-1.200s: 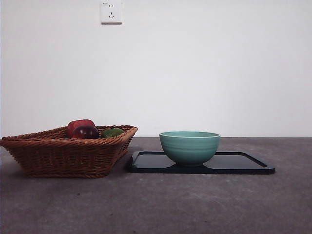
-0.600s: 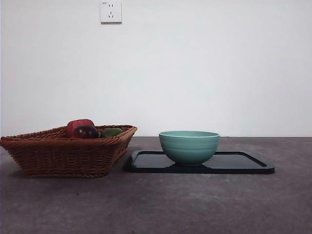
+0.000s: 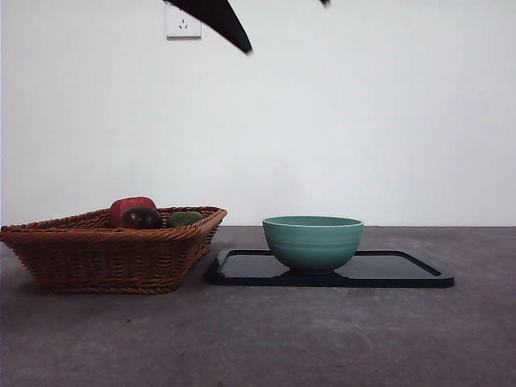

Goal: Pick up the wifruite, put it on the bowl, pick up the plate, put it on desk

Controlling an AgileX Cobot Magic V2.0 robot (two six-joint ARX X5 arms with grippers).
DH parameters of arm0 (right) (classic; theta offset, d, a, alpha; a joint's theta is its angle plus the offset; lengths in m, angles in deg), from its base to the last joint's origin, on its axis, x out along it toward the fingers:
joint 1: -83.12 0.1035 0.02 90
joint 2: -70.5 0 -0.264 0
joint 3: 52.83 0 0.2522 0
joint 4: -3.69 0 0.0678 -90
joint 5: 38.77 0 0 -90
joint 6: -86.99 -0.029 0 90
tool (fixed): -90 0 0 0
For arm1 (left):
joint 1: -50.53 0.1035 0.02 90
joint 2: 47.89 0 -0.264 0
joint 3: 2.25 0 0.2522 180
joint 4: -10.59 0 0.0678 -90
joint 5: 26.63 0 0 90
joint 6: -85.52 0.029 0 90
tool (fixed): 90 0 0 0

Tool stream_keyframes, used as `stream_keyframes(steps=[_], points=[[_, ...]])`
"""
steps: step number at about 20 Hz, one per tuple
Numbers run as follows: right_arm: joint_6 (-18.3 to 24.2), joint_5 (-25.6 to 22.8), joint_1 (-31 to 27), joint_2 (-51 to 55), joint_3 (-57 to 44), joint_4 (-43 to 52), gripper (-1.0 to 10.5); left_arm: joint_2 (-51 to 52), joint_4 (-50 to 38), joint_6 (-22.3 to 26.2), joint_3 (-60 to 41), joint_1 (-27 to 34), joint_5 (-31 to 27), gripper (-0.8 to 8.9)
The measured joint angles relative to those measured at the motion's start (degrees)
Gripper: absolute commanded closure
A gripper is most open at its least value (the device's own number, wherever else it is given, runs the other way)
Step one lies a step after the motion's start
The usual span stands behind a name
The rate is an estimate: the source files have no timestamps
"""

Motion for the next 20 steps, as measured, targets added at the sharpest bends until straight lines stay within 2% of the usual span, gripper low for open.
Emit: stream_keyframes(steps=[6,10,14,20], points=[[-0.13,0.0,0.0,0.0,0.0,0.0,3.8,-18.23,7.8,4.31,19.54,2.64,0.0,3.4],[-0.13,0.0,0.0,0.0,0.0,0.0,3.8,-27.1,9.62,5.88,28.22,4.13,-0.02,3.35],[-0.13,0.0,0.0,0.0,0.0,-0.02,3.8,-33.05,9.49,7.74,30.16,4.66,-0.02,2.73],[-0.13,0.0,0.0,0.0,0.0,-0.26,3.8,-38.8,8.04,9.33,30.18,5.4,-0.55,2.73]])
